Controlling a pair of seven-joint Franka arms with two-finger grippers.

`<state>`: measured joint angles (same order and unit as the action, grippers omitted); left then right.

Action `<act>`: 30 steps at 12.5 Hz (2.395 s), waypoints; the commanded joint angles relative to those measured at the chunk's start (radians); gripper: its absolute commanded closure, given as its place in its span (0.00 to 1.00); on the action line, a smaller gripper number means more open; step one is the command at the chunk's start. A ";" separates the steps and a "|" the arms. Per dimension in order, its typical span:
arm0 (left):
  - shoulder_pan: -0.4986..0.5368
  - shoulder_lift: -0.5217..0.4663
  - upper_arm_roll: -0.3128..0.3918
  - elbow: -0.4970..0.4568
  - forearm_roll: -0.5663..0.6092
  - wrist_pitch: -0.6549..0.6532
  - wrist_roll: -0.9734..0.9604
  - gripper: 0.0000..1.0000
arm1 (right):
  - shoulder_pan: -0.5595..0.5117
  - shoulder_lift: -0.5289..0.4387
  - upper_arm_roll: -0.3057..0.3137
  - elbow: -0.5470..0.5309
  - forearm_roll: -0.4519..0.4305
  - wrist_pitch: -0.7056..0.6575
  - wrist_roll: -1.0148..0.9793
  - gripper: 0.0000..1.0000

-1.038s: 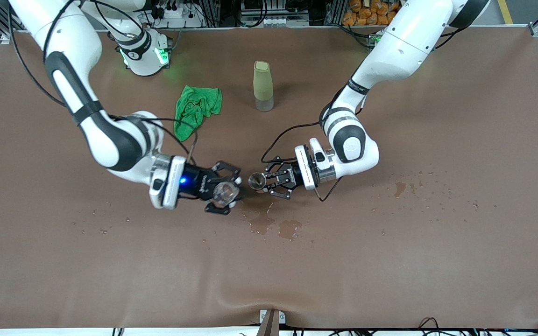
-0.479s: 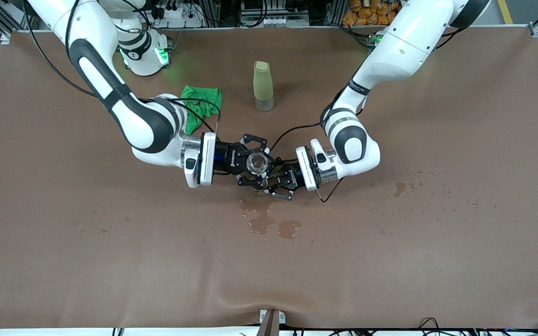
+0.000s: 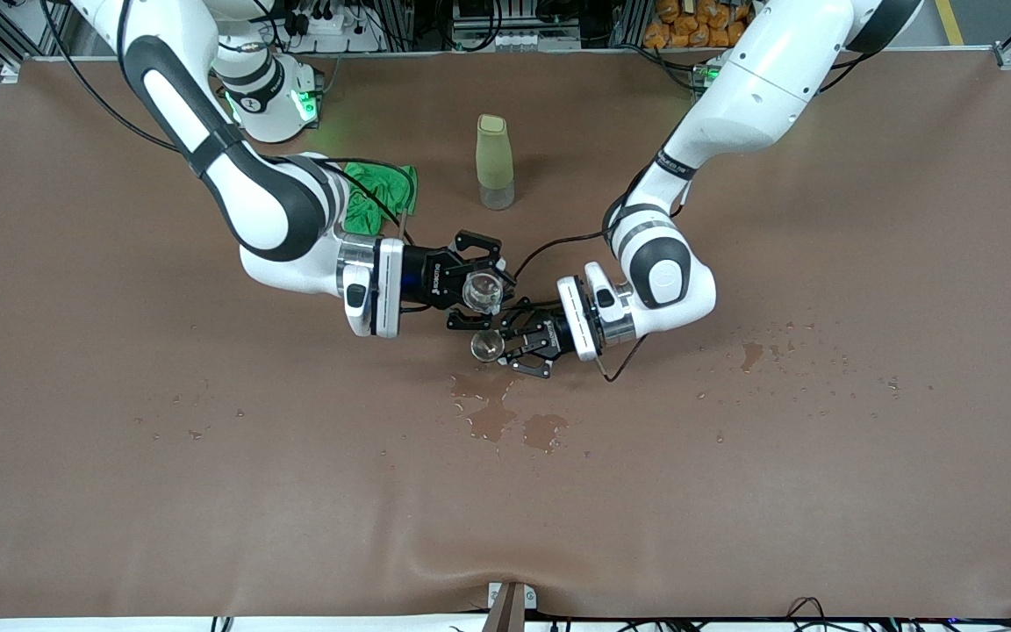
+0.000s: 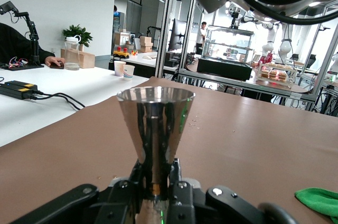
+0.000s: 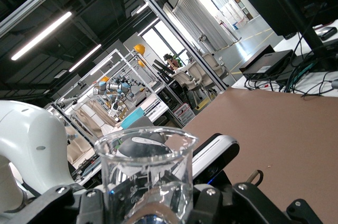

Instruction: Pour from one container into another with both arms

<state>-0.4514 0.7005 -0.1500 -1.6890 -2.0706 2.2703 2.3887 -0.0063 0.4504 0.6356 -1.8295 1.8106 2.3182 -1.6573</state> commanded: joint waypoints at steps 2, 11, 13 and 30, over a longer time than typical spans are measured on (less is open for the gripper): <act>0.000 0.004 -0.002 0.018 0.017 0.011 -0.026 1.00 | -0.006 -0.058 0.003 -0.042 0.021 0.000 0.150 1.00; -0.001 0.004 -0.002 0.018 0.017 0.011 -0.034 1.00 | 0.005 -0.096 0.016 -0.056 0.021 -0.002 0.410 1.00; -0.001 0.004 -0.002 0.018 0.017 0.011 -0.034 1.00 | 0.005 -0.096 0.016 -0.056 0.021 -0.002 0.448 1.00; -0.003 0.005 -0.002 0.017 0.017 0.011 -0.023 1.00 | -0.024 -0.078 0.012 -0.050 0.027 0.003 0.528 1.00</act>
<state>-0.4518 0.7005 -0.1502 -1.6888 -2.0706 2.2704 2.3784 -0.0143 0.3977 0.6417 -1.8596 1.8110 2.3259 -1.1469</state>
